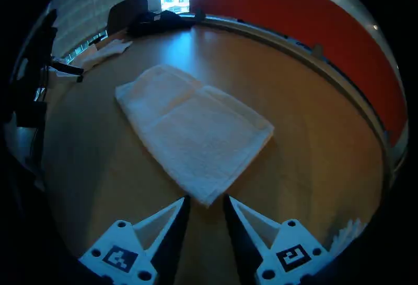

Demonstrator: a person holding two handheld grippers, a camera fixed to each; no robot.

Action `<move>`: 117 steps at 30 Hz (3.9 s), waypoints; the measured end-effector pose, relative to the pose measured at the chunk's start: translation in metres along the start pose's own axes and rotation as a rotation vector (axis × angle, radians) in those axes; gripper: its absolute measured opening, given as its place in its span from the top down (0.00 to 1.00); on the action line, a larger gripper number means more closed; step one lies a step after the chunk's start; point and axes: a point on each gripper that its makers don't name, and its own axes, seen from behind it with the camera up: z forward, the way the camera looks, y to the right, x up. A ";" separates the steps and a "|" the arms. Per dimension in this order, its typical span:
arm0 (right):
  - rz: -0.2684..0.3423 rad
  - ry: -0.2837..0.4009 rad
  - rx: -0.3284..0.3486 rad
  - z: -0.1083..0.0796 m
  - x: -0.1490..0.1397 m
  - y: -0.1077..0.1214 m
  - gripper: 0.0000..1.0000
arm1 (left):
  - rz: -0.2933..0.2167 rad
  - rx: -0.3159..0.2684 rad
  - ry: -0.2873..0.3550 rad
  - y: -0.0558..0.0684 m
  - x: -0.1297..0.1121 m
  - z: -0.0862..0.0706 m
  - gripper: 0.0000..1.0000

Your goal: Fold towel

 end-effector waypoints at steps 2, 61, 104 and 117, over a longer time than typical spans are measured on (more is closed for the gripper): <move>-0.004 -0.007 0.001 0.001 -0.001 0.000 0.61 | -0.001 0.001 0.000 0.000 0.000 0.000 0.14; -0.174 0.188 -0.037 -0.038 0.138 -0.005 0.94 | -0.011 0.010 0.021 -0.007 0.008 -0.011 0.13; -0.315 0.137 0.194 0.047 0.213 -0.117 0.94 | -0.050 0.006 0.093 -0.023 0.005 -0.027 0.14; -0.313 0.088 0.244 0.065 0.200 -0.136 0.94 | -0.033 0.013 0.181 -0.025 0.015 -0.031 0.13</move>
